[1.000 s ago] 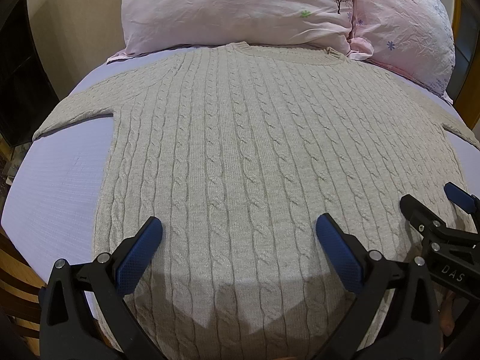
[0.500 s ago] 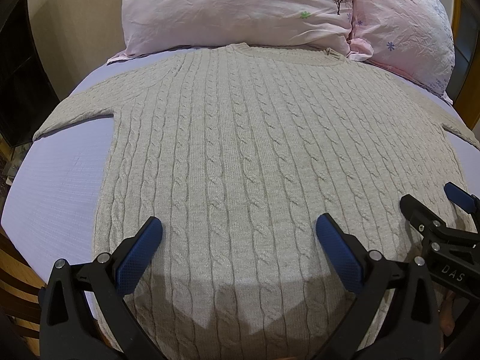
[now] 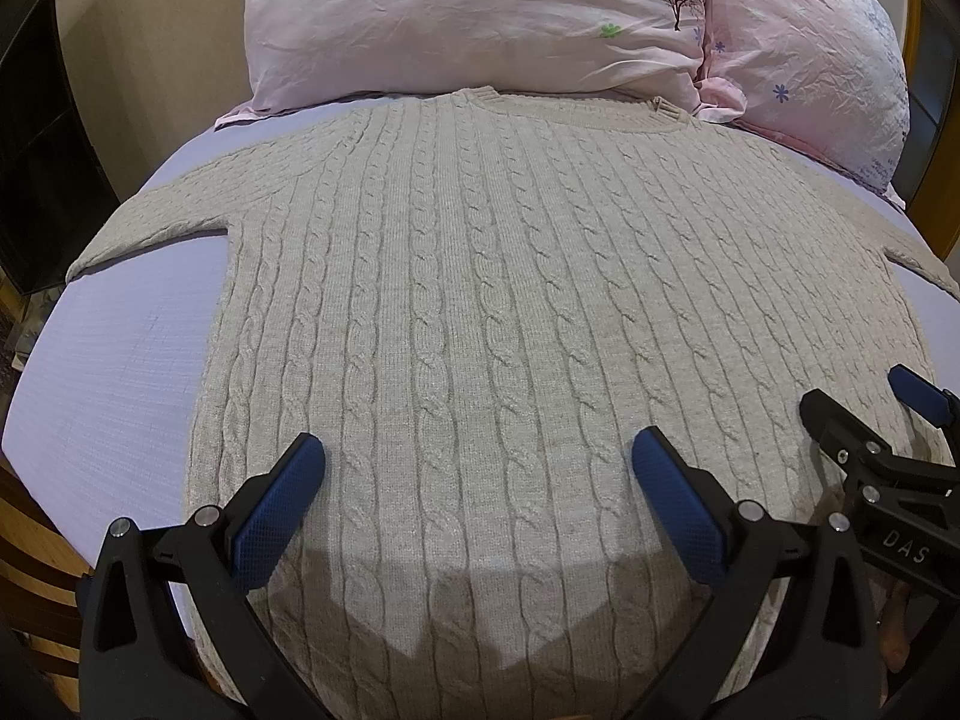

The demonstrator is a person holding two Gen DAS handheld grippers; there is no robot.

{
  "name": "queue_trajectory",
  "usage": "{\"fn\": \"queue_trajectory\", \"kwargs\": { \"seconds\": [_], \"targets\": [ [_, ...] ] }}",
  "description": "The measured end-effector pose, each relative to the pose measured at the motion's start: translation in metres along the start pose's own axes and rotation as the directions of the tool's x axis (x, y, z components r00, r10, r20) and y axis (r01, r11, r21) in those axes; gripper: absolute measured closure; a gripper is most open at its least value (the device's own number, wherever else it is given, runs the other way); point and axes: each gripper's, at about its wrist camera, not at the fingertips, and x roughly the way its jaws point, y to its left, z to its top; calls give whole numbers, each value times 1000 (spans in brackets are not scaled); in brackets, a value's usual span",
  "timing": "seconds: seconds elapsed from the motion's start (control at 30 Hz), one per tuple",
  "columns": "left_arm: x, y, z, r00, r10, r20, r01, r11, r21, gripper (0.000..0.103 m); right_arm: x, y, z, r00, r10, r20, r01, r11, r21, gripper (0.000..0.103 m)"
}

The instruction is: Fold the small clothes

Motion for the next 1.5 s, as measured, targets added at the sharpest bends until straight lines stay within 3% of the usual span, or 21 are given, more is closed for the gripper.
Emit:
{"fn": "queue_trajectory", "kwargs": {
  "seconds": [0.97,1.13,1.2,1.27,1.37,1.47,1.5],
  "targets": [
    [-4,3,1,1000,1,9,-1,1000,0,1,7,3,-5,1000,9,-17,-9,1000,-18,2],
    [-5,3,-1,1000,-5,26,5,1000,8,1,4,-5,-9,996,84,20,-83,995,-61,2],
    [-7,5,-1,999,-16,37,16,1000,19,1,-6,-32,-1,980,196,32,-196,981,13,2],
    [-9,8,0,998,-41,44,41,999,17,1,-25,-90,18,966,222,135,-244,955,169,2],
    [-22,23,7,985,-44,165,44,999,8,1,-37,-186,42,972,80,223,-168,896,410,4],
    [-30,33,13,963,-14,269,12,1000,10,1,-21,-280,57,986,-33,165,-78,780,621,36],
    [-32,38,17,955,-11,295,9,1000,8,1,-9,-314,60,990,-62,123,-41,720,692,41]
  ]
}}
